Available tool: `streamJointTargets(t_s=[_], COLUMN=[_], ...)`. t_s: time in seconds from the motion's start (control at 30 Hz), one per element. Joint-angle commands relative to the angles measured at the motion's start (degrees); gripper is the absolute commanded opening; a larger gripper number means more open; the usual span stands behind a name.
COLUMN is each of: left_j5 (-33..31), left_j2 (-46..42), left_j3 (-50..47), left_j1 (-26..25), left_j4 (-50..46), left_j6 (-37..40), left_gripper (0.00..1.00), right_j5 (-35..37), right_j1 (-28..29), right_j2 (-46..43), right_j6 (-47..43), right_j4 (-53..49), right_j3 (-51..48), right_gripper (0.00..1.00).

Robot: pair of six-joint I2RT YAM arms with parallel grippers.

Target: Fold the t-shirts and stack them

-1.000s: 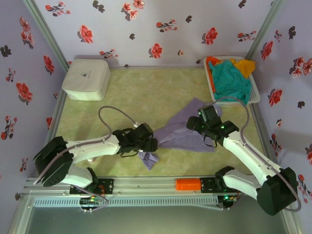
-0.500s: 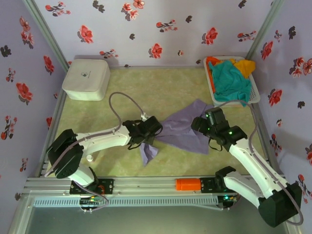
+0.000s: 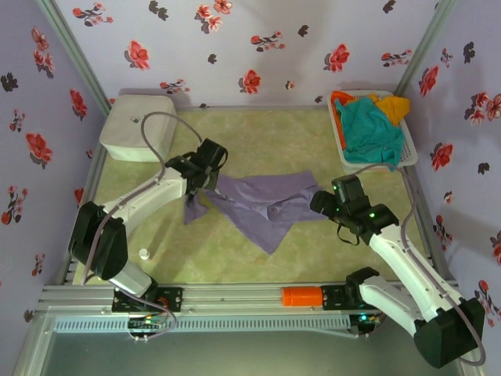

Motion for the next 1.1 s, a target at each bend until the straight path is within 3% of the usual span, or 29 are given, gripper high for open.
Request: streamJointTargets(t_s=[0.0,0.1,0.17,0.27,0.57,0.8,0.93,1.07], left_j5=[2.3,9.0,16.5,21.3,21.0,20.7,17.4,17.0], left_j2=[2.6,1.4,-1.0,-3.7,1.1,6.9,8.6,10.6], left_j3=[6.2,6.3,2.5,-3.3,-9.6,-7.1,-6.2,-5.5], left_j1=[0.3,0.2,-0.5,-4.1,-15.8,-17.7,-18.2,-18.1], left_j4=[-5.0,-7.3,-3.4,3.7,19.7,20.4,18.7,20.5], left_j6=[0.4,-7.8,-14.6,-22.8,-35.1,-37.9,-37.2,-36.8], left_gripper=[0.60,0.63,0.64,0.64,0.66,0.64,0.63,0.56], right_j5=[0.3,0.3,0.2,0.0,-1.7,-0.9,-0.7,-0.8], right_j1=[-0.6,-0.8,-0.9,-1.1,-1.3,-1.4,-1.6,-1.7], right_j2=[-0.3,-0.8,-0.7,0.0,3.7,3.2,2.3,2.3], right_j6=[-1.3,-1.4,-1.3,-1.2,-1.1,-1.3,-1.3,-1.4], right_j4=[-2.7,-2.4,-1.8,-0.8,1.6,1.0,0.9,1.0], right_j3=[1.4,0.7,0.2,0.1,1.2,0.8,0.1,-0.1], right_gripper=[0.85,0.85,0.85,0.85,0.84,0.85,0.85,0.85])
